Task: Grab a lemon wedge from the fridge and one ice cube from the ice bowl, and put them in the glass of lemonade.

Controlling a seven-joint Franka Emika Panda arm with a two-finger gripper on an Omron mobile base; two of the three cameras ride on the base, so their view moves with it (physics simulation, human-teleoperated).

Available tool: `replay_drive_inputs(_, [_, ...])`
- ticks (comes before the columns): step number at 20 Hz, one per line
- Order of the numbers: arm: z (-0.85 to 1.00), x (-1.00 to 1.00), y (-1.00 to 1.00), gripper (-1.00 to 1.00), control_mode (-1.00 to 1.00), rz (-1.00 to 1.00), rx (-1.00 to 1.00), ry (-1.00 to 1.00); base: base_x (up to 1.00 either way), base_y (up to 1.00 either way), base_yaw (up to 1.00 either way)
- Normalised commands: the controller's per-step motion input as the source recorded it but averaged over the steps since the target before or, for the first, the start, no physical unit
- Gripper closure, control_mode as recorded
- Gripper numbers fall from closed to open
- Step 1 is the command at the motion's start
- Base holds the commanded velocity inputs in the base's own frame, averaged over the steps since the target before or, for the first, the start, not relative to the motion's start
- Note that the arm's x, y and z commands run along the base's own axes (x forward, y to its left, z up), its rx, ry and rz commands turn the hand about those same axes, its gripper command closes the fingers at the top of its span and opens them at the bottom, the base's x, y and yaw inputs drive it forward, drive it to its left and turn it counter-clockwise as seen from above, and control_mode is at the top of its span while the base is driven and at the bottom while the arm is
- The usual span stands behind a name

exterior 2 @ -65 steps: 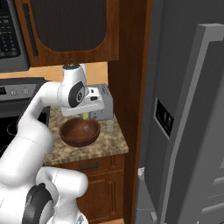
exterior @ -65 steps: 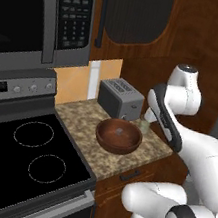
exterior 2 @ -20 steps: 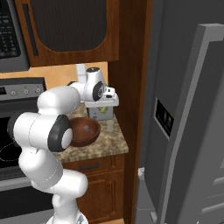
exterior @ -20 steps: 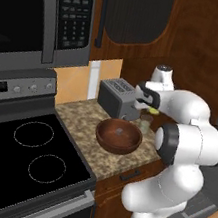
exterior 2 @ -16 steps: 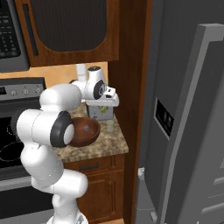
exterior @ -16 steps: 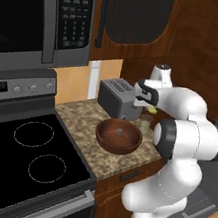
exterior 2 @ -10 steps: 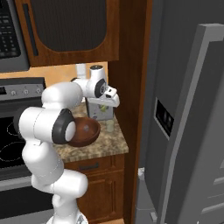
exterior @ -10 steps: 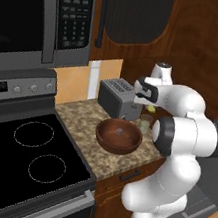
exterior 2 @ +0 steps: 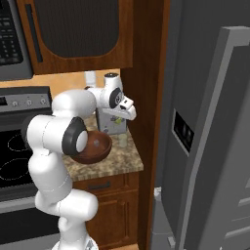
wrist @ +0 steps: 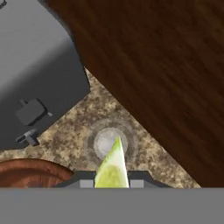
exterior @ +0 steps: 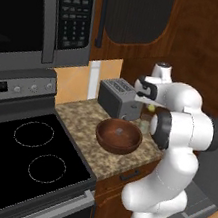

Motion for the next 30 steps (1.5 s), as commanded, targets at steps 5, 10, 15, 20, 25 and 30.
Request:
replay_drive_inputs(5, [-0.64,0.0,0.0,1.0,-1.0,-0.03,0.0,0.0,0.0,0.0,0.0])
replay_drive_inputs(10, [-0.36,0.0,0.0,1.0,-1.0,-0.05,0.0,-0.01,0.0,0.0,0.0])
replay_drive_inputs(15, [-0.02,0.04,0.0,1.0,-1.0,-0.03,0.0,0.0,0.0,0.0,0.0])
replay_drive_inputs(20, [0.03,0.25,0.0,1.0,-1.0,-0.03,0.0,0.0,0.0,0.0,0.0])
replay_drive_inputs(25, [0.0,0.01,0.0,1.0,-1.0,0.0,0.0,0.0,0.0,0.0,0.0])
replay_drive_inputs(30, [0.0,0.0,0.0,-1.0,-1.0,0.0,0.0,0.0,0.0,0.0,0.0])
